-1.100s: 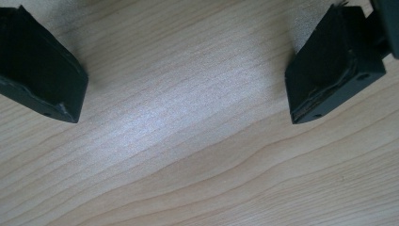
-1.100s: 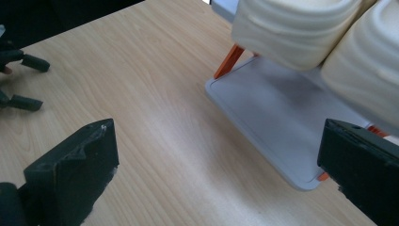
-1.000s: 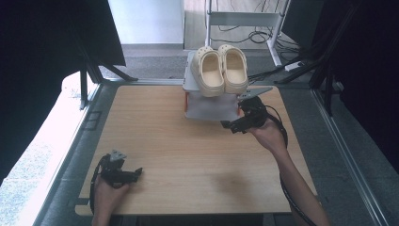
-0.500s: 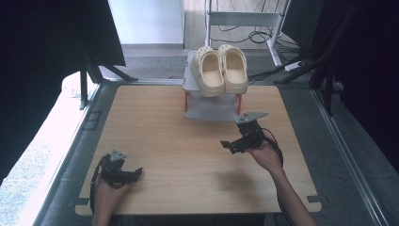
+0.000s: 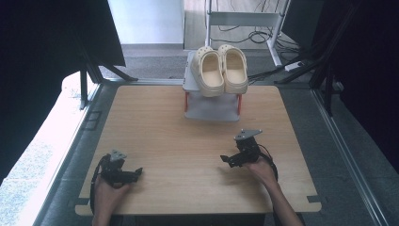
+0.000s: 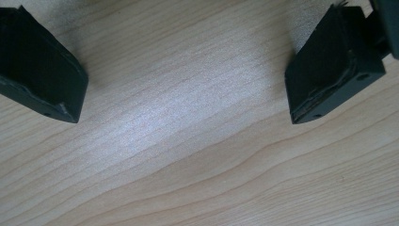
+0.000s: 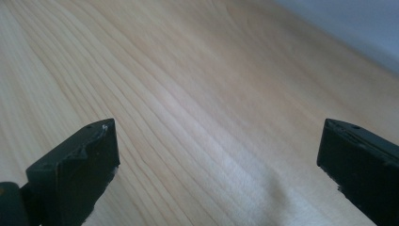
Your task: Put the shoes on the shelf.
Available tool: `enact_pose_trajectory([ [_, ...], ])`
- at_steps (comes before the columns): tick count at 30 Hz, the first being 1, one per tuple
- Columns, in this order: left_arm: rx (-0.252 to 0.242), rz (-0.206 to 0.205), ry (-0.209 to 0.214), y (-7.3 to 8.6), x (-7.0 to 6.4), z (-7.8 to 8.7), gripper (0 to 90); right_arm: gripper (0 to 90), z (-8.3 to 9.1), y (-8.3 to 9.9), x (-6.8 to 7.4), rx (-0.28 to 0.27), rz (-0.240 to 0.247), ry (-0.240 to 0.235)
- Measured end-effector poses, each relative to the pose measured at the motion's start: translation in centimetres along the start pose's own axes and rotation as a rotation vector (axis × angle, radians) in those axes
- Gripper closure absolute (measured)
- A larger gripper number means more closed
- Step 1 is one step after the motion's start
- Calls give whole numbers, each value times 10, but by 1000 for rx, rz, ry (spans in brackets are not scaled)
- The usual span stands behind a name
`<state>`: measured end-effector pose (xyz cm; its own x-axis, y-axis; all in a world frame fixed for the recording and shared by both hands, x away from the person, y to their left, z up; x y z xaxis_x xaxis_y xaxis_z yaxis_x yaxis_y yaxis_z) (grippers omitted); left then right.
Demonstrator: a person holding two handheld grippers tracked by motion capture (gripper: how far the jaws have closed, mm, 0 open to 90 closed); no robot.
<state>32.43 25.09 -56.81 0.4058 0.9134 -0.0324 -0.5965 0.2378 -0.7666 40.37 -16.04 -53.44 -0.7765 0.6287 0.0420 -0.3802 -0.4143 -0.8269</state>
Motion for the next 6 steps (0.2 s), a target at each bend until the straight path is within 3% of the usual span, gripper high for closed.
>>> enact_pose_trajectory([
  [6,0,0,0,0,0,0,0,0,-7,16,-8,17,-18,5],
])
Point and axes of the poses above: each handheld gripper's, and its own axes: z roughly backward along the jaws, y roughly out of its underside, x roughly to its left, the point moved 6 cm from there along -z, roughly forward along the jaws, and after that the axes turned 9 degrees about -x, right-handed, at the moved point
